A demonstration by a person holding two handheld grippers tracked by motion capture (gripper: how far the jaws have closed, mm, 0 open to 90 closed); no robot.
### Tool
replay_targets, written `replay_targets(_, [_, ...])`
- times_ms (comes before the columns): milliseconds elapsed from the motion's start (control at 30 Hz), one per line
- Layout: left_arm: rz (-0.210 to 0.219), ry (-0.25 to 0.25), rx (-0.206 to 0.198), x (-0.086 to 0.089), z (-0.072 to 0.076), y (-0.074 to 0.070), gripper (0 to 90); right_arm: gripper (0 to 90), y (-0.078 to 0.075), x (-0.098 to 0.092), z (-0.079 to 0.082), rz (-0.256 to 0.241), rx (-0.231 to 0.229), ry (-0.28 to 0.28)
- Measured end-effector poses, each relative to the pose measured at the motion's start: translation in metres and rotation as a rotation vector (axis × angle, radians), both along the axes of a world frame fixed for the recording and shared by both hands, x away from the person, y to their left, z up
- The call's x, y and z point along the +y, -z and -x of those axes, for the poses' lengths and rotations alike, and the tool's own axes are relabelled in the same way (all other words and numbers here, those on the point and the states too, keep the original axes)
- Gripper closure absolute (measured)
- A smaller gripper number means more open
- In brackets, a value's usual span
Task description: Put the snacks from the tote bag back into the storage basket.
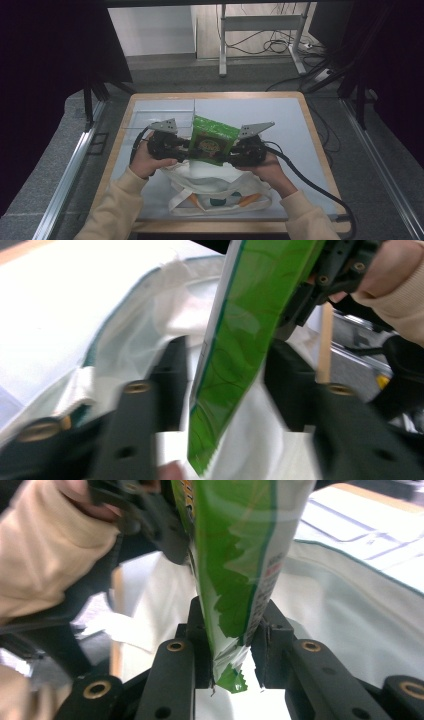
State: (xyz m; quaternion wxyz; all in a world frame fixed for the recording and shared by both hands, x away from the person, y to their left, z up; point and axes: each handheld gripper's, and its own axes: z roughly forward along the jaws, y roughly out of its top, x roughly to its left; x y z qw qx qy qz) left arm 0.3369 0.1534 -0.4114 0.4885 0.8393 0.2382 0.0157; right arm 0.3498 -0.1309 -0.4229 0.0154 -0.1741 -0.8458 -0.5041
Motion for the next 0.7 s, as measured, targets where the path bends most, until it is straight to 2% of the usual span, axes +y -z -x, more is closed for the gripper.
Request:
replay_targets(67, [-0.003, -0.016, -0.002, 0.002, -0.001, 0.0, 41.5, 72.0, -0.001, -0.002, 0.0, 0.023, -0.013, 0.011])
replay_targets(167, [-0.011, -0.042, -0.014, 0.006, -0.001, -0.002, 34.4, 72.1, -0.003, -0.003, 0.0, 0.053, -0.043, 0.019])
replay_targets(267, [0.002, -0.063, -0.014, 0.011, -0.001, -0.004, 32.8, 72.1, -0.006, -0.005, 0.001, 0.08, -0.069, 0.032])
replay_targets(467, [0.009, -0.07, -0.016, 0.017, 0.001, -0.006, 30.5, 72.1, -0.008, -0.007, 0.003, 0.16, -0.116, 0.052])
replay_targets(567, [-0.016, -0.075, -0.044, 0.019, 0.003, -0.012, 30.1, 72.0, -0.007, -0.005, 0.004, 0.212, -0.135, 0.063])
replay_targets(700, [-0.017, -0.075, -0.057, 0.022, 0.002, -0.023, 29.9, 72.1, -0.007, -0.001, 0.003, 0.286, -0.17, 0.051])
